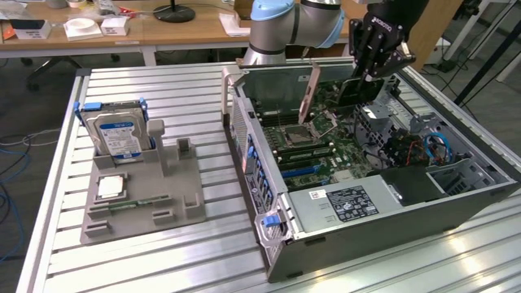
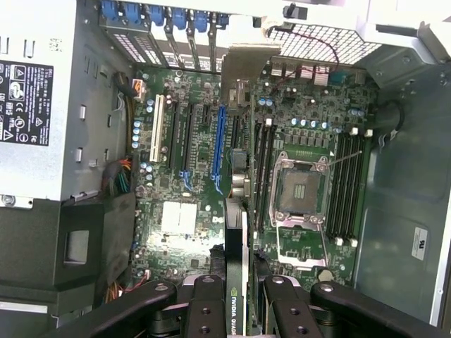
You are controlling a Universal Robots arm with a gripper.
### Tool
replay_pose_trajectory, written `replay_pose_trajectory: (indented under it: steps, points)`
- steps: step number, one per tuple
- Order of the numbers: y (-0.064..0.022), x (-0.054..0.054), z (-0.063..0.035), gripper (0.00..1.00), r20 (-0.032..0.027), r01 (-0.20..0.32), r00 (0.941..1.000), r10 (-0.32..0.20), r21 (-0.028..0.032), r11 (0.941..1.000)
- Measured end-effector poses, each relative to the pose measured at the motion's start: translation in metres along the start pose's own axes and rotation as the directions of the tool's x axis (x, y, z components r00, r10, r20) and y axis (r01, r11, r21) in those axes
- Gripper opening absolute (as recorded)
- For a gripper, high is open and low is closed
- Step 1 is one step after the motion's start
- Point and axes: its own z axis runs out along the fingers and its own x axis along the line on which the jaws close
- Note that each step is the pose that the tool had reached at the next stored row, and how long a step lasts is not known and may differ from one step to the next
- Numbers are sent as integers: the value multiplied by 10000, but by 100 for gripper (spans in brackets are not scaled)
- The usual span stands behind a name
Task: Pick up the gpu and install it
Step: 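Insert the gpu into the slot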
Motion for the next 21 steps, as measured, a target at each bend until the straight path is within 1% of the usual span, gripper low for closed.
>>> replay_pose_trajectory:
  steps: [21]
  points:
    - [-1,1,72,26,0,0,10000,0,0,10000]
